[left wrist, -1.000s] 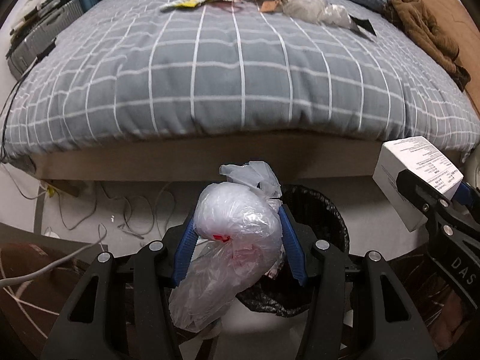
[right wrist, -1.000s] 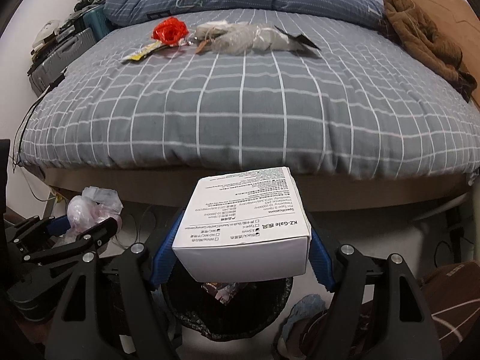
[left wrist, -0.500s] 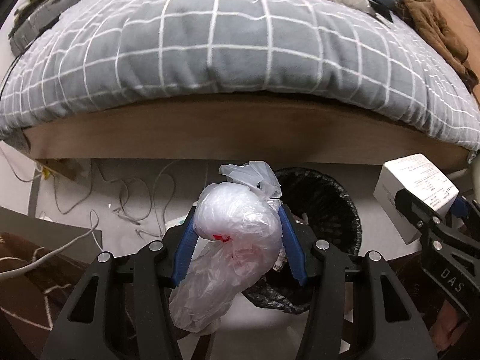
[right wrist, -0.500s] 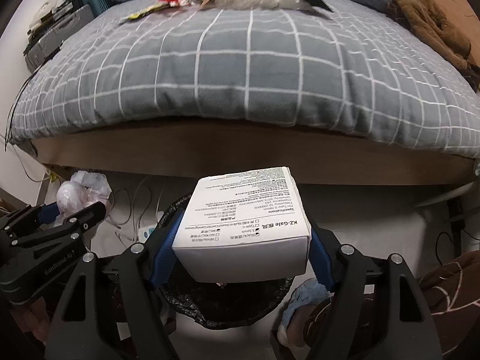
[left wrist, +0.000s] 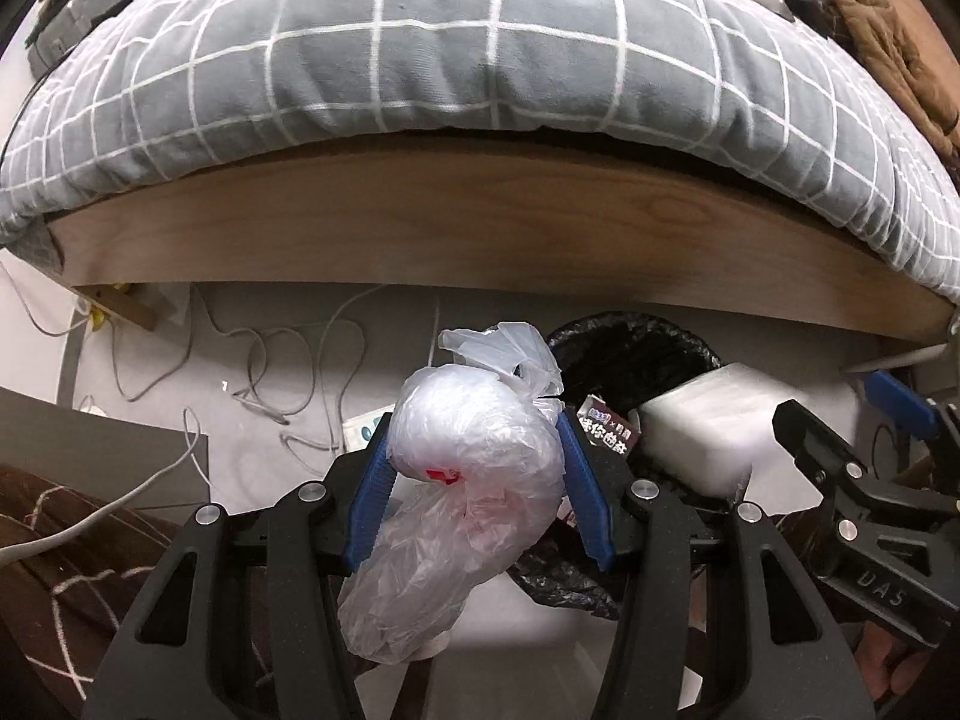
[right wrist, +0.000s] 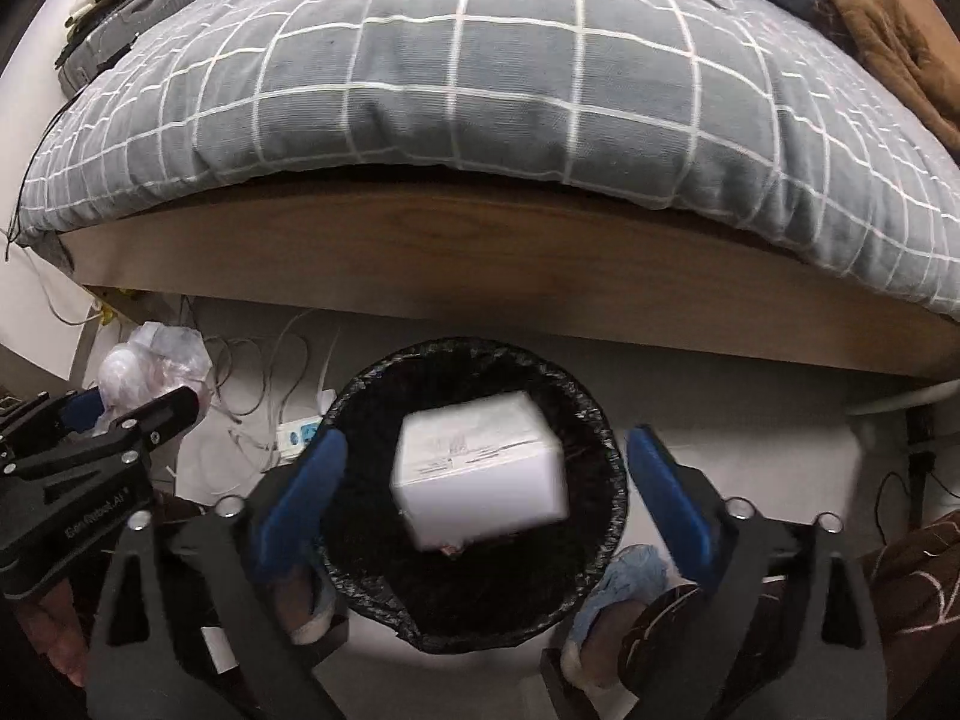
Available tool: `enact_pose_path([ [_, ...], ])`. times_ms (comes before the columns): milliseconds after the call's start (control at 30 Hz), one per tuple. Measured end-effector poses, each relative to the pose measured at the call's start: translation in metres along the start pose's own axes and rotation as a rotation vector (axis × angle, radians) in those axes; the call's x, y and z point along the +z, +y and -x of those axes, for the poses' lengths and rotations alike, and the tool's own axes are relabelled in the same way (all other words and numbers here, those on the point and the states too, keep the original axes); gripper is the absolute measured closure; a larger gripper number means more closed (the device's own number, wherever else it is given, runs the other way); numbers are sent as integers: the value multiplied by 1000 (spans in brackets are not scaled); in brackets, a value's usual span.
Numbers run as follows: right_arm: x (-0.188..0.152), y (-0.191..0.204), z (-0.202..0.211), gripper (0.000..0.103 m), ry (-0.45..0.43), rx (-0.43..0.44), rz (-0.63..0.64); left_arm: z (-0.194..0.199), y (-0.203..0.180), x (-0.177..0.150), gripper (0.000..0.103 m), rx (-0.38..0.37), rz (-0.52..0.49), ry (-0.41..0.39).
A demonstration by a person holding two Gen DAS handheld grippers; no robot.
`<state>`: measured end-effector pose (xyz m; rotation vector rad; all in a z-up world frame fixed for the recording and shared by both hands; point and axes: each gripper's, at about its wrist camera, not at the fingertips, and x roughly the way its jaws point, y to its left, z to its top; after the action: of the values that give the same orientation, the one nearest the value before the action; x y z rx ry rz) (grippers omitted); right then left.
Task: Collect trash
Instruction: 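Open the right tool to drop the white box into the bin, then open the left tool to drop the clear plastic bag into the bin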
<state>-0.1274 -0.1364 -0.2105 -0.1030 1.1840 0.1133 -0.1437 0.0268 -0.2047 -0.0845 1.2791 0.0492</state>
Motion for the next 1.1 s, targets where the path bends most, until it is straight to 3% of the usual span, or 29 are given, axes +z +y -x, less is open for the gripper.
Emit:
enact_pose_path([
  [633,-20,-96,10,8,-5,-120,-173,-19,-89,1,51,-65,-169,56],
  [967,-26,-119,17,8,-7,-149,-221,-28,-118,-3,51,-109,-220,75],
  [1067,-26,-119,17,8,-8,-149,-223,-30,-118,-4,46,-102,-214,75],
  [1100,-26,-116,15,8,-8,-148,-222,-31,-116,-4,37,-85,-211,74],
])
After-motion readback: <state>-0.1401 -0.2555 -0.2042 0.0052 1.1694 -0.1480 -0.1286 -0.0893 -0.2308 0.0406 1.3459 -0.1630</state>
